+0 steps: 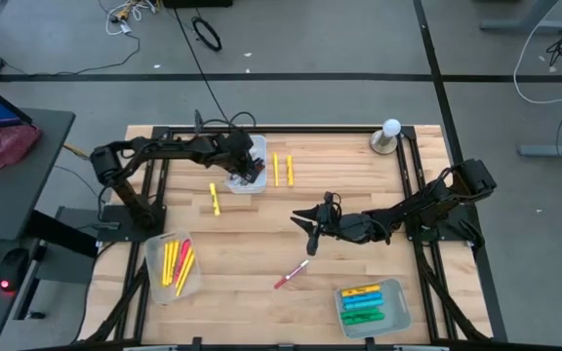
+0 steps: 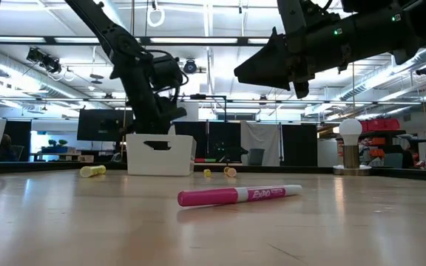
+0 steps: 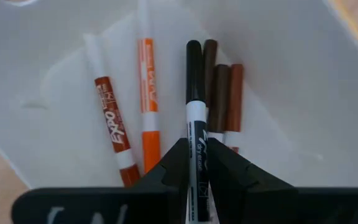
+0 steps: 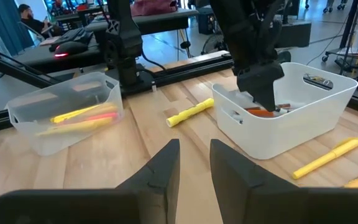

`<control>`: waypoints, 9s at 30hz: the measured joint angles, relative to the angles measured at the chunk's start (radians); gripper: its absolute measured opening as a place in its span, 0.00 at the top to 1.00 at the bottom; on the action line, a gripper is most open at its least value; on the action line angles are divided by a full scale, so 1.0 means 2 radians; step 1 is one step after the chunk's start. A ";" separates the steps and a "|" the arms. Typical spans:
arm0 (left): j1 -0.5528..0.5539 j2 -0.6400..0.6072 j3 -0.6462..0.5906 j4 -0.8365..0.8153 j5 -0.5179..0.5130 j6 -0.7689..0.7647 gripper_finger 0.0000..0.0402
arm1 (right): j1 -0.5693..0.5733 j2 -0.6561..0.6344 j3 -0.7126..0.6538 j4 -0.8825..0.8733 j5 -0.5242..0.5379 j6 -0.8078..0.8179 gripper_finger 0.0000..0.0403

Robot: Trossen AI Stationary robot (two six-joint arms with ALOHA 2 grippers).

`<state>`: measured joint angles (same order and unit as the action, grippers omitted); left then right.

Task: Pick & Place Markers
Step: Put the black marker pen into the white bin, then put the yellow pen into the transparent bin, then put the yellow highlighter into the gray bin

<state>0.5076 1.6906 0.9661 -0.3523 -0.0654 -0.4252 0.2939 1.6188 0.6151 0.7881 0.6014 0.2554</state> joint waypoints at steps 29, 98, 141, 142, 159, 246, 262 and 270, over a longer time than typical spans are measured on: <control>-0.041 -0.093 -0.001 -0.046 -0.026 0.056 0.56 | 0.000 0.000 0.000 -0.003 0.000 0.001 0.78; -0.388 -0.230 -0.232 0.268 -0.328 -0.034 0.56 | -0.237 0.188 0.217 -0.360 -0.068 0.058 0.96; -0.383 -0.085 -0.166 0.731 -0.006 0.289 0.42 | -0.010 0.022 0.025 0.177 -0.222 -0.137 0.96; -0.385 -0.085 -0.166 0.731 -0.007 0.293 0.44 | -0.010 0.022 0.025 0.179 -0.222 -0.137 0.96; -0.475 -0.147 -0.078 0.422 -0.211 0.282 0.92 | -0.010 0.014 0.025 0.113 -0.213 -0.118 0.83; -0.667 -0.320 -0.142 0.145 -0.426 -0.017 0.41 | -0.537 -0.033 0.026 -0.578 -0.048 0.074 0.50; -0.667 -0.272 -0.142 0.155 -0.425 -0.021 0.41 | -0.533 -0.033 0.027 -0.587 -0.071 0.091 0.61; -0.668 -0.272 -0.142 0.155 -0.425 -0.018 0.41 | -0.523 -0.033 0.022 -0.598 -0.107 0.104 0.61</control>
<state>-0.8284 1.1465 0.6811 -0.0432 -0.9157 -0.4610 -0.7513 1.5523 0.6593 -0.4073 0.3867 0.4628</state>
